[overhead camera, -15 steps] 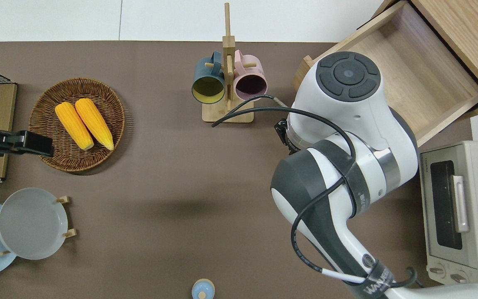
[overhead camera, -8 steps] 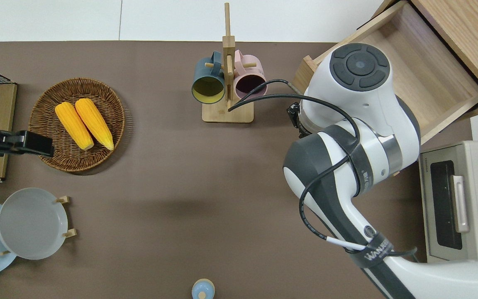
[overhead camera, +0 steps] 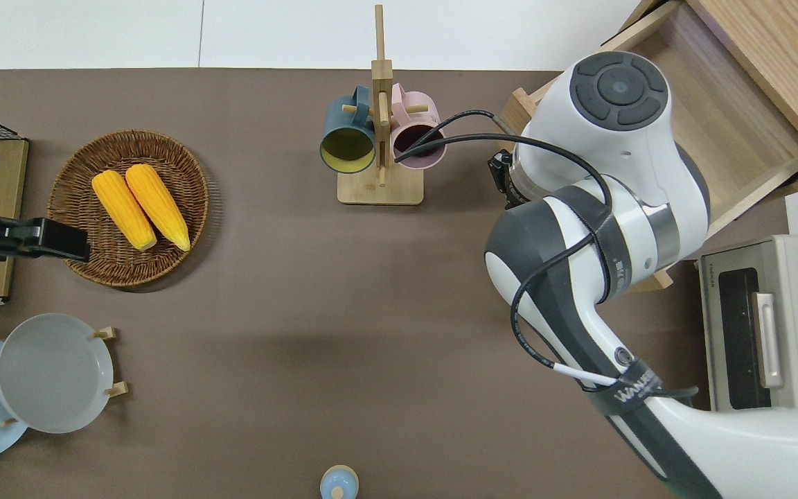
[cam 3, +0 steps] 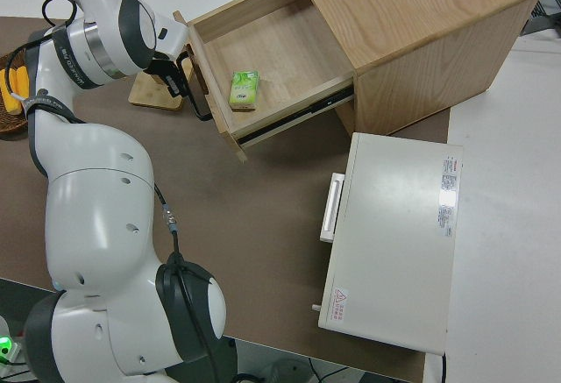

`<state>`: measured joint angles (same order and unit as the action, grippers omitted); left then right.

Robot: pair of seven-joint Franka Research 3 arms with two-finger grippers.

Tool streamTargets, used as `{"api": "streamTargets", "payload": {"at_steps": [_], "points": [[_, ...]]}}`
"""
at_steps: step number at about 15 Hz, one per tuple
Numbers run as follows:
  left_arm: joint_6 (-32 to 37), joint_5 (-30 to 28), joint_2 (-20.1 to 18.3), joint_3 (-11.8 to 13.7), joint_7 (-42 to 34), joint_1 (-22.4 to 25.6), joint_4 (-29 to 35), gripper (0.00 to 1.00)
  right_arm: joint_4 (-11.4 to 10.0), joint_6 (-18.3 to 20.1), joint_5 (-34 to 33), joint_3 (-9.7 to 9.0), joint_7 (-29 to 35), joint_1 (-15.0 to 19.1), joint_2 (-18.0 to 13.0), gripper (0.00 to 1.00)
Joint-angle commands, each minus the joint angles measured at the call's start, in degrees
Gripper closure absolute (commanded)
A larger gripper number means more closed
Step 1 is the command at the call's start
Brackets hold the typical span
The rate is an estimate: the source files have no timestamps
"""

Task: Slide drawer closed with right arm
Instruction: 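Push the drawer front with the right gripper into the cabinet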

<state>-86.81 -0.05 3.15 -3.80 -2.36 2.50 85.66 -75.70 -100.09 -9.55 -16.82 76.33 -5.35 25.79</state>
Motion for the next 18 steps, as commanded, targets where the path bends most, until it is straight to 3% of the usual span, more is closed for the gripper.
{"api": "streamTargets", "payload": {"at_steps": [1, 6, 12, 18], "points": [[1.0, 1.0, -0.3, 0.0, 0.6, -0.4, -0.6, 0.01, 4.0, -0.3, -1.6, -1.03, 0.0, 2.8, 2.7, 1.000], [1.0, 1.0, -0.3, 0.0, 0.6, -0.4, -0.6, 0.01, 5.5, -0.3, -1.6, -1.02, -2.9, 5.3, 4.1, 1.000], [1.0, 1.0, -0.3, 0.0, 0.6, -0.4, -0.6, 0.01, 5.6, -0.3, -1.7, -0.94, -7.2, 8.3, 4.7, 1.000], [1.0, 1.0, -0.3, 0.0, 0.6, -0.4, -0.6, 0.01, 5.6, 0.8, -3.8, -3.92, -12.1, 13.2, 4.7, 1.000]]}}
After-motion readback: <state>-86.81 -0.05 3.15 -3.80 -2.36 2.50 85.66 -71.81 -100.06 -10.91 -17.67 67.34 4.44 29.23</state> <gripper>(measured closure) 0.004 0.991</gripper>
